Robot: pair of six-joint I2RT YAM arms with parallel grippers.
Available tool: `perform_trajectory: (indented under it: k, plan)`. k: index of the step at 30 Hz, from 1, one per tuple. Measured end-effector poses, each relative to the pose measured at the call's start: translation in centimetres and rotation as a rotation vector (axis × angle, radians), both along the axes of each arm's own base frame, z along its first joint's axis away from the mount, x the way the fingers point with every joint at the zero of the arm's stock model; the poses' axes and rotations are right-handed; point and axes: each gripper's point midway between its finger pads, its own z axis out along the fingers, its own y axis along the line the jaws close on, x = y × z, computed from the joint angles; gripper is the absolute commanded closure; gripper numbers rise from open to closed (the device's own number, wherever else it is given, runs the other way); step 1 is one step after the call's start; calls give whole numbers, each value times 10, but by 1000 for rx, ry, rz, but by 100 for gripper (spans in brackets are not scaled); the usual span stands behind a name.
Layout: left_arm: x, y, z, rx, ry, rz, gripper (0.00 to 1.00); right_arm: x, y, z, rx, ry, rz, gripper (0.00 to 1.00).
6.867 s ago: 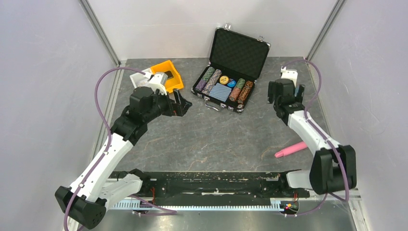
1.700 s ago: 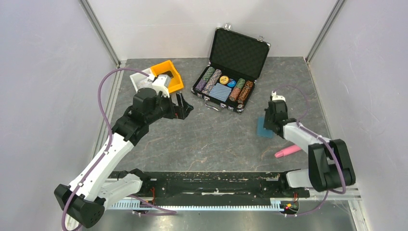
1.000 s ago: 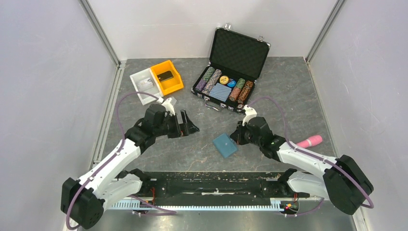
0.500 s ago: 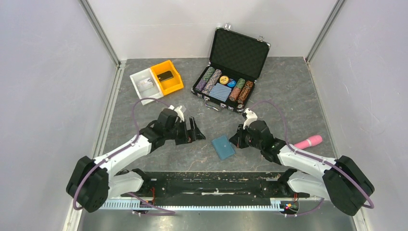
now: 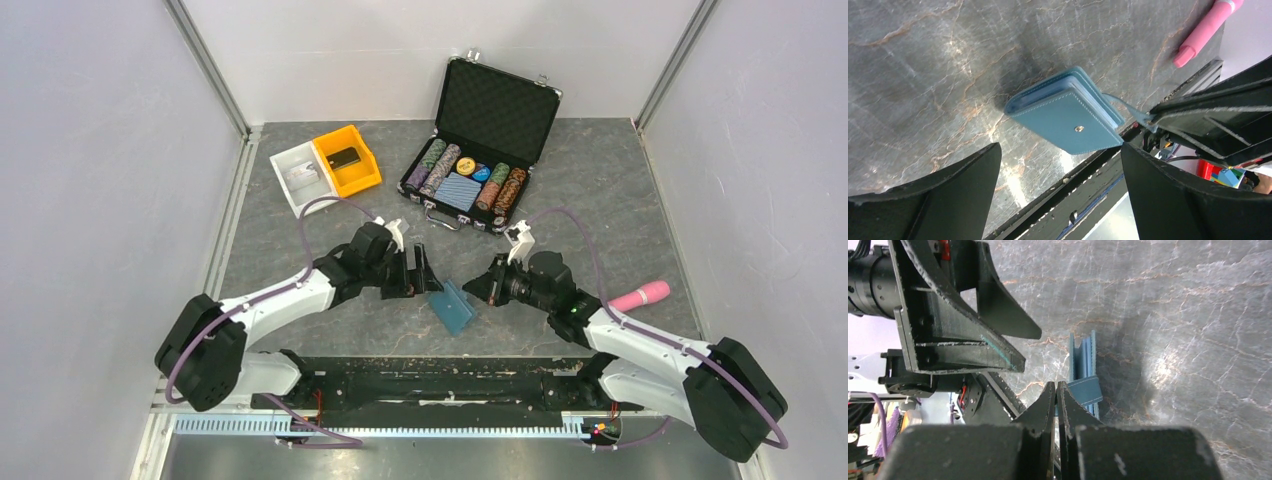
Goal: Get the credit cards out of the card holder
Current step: Open the card holder at the center of the board.
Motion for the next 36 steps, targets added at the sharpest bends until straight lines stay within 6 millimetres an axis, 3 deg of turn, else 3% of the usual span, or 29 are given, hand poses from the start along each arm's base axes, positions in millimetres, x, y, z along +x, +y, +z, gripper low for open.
perform_trajectory:
  k: [8,19,24,31,34,36]
  plan:
    - [0,-11,-9,1,10,-22,7,-13,7,-2,48,33,30,100]
    - [-2,-17,-10,2,14,-38,16,-18,11,13,85,4,45,100]
    - [-5,-19,-10,0,18,-41,26,-17,8,17,90,-12,35,100]
    - [-6,-20,-12,1,32,-37,45,-15,2,6,41,-1,11,100]
    - [-6,-20,-12,1,34,-36,46,-15,1,3,29,1,6,100]
    - [-7,-20,-13,1,35,-36,37,-15,0,2,25,1,6,100]
